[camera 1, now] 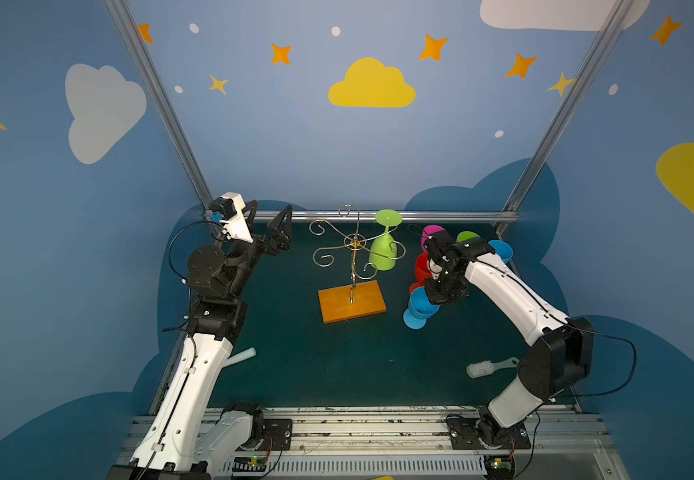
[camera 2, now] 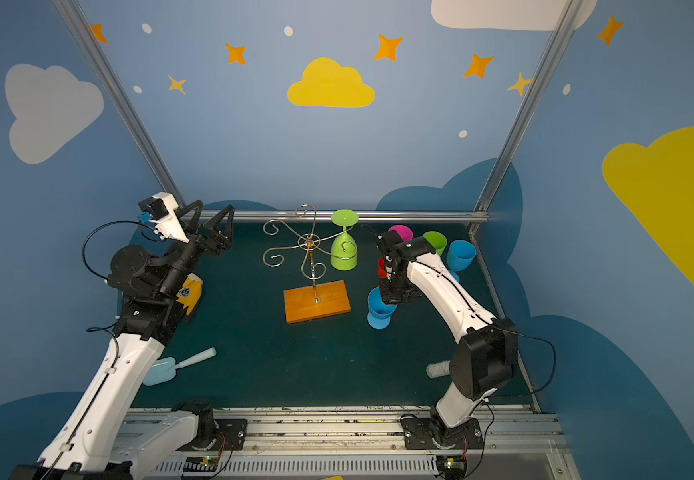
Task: Take the wine glass off the wine glass rack
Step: 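Lower the blue glass upright onto the table with the right gripper and release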
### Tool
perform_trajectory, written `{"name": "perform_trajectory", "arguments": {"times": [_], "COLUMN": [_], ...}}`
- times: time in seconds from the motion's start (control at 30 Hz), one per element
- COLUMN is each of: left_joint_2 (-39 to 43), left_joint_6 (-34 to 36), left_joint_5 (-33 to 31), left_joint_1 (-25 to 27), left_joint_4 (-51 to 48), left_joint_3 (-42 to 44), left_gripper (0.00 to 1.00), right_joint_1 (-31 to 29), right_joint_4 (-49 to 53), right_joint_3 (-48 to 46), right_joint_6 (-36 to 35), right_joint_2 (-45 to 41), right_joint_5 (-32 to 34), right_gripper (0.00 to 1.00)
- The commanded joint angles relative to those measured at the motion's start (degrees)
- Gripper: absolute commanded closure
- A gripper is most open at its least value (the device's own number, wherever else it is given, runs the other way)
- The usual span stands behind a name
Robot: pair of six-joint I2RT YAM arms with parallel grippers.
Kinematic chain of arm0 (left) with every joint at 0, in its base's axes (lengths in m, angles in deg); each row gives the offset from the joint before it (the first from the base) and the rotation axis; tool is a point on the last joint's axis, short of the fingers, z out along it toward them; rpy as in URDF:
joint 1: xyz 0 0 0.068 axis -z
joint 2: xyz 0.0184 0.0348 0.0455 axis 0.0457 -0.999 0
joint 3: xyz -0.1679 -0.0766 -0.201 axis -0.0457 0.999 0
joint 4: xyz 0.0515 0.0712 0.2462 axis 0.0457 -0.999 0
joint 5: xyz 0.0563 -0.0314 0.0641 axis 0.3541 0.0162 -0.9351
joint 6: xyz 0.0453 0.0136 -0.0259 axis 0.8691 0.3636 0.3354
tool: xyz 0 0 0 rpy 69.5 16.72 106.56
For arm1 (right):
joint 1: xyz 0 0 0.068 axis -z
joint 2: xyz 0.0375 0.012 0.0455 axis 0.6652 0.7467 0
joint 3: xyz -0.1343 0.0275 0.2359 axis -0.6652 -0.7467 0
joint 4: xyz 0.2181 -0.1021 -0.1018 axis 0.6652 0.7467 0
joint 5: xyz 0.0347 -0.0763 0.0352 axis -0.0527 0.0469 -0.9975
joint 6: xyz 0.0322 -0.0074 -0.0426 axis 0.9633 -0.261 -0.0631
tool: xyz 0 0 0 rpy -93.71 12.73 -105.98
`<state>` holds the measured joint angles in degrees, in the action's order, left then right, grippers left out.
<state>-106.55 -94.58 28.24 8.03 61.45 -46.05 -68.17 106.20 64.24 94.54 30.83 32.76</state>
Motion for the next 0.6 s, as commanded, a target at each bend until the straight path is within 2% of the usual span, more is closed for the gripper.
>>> {"name": "perform_trajectory", "arguments": {"times": [0.0, 0.13, 0.27, 0.33, 0.47, 0.57], "left_joint_2": [1.12, 1.31, 1.50, 1.68, 2.31, 3.22], "left_joint_6": [0.87, 0.88, 0.96, 1.06, 0.96, 0.59], "left_joint_5": [-0.30, -0.40, -0.40, -0.49, -0.61, -1.46], "left_joint_1": [-0.31, -0.38, -0.49, -0.49, -0.55, -0.66], "left_joint_4": [-0.27, -0.17, -0.26, -0.31, -0.64, -1.14], "left_joint_3": [0.43, 0.42, 0.35, 0.41, 0.50, 0.79], "left_gripper": [0.09, 0.08, 0.08, 0.08, 0.08, 0.08], "right_joint_1": [0.21, 0.77, 2.43, 2.77, 3.60, 5.64], "right_joint_4": [2.10, 2.70, -0.51, -6.71, -30.70, -35.16], "right_joint_3": [3.34, 5.54, 7.25, 5.48, -5.93, -4.97], "right_joint_6": [0.14, -0.19, -2.47, -1.04, 1.48, 4.35], "right_joint_2": [-2.86, -5.21, -10.35, -14.35, -24.59, -24.37], "right_joint_5": [-1.44, -1.88, -7.06, -9.64, -16.20, -19.64], "right_gripper": [0.65, 0.60, 0.61, 0.61, 0.57, 0.56]}}
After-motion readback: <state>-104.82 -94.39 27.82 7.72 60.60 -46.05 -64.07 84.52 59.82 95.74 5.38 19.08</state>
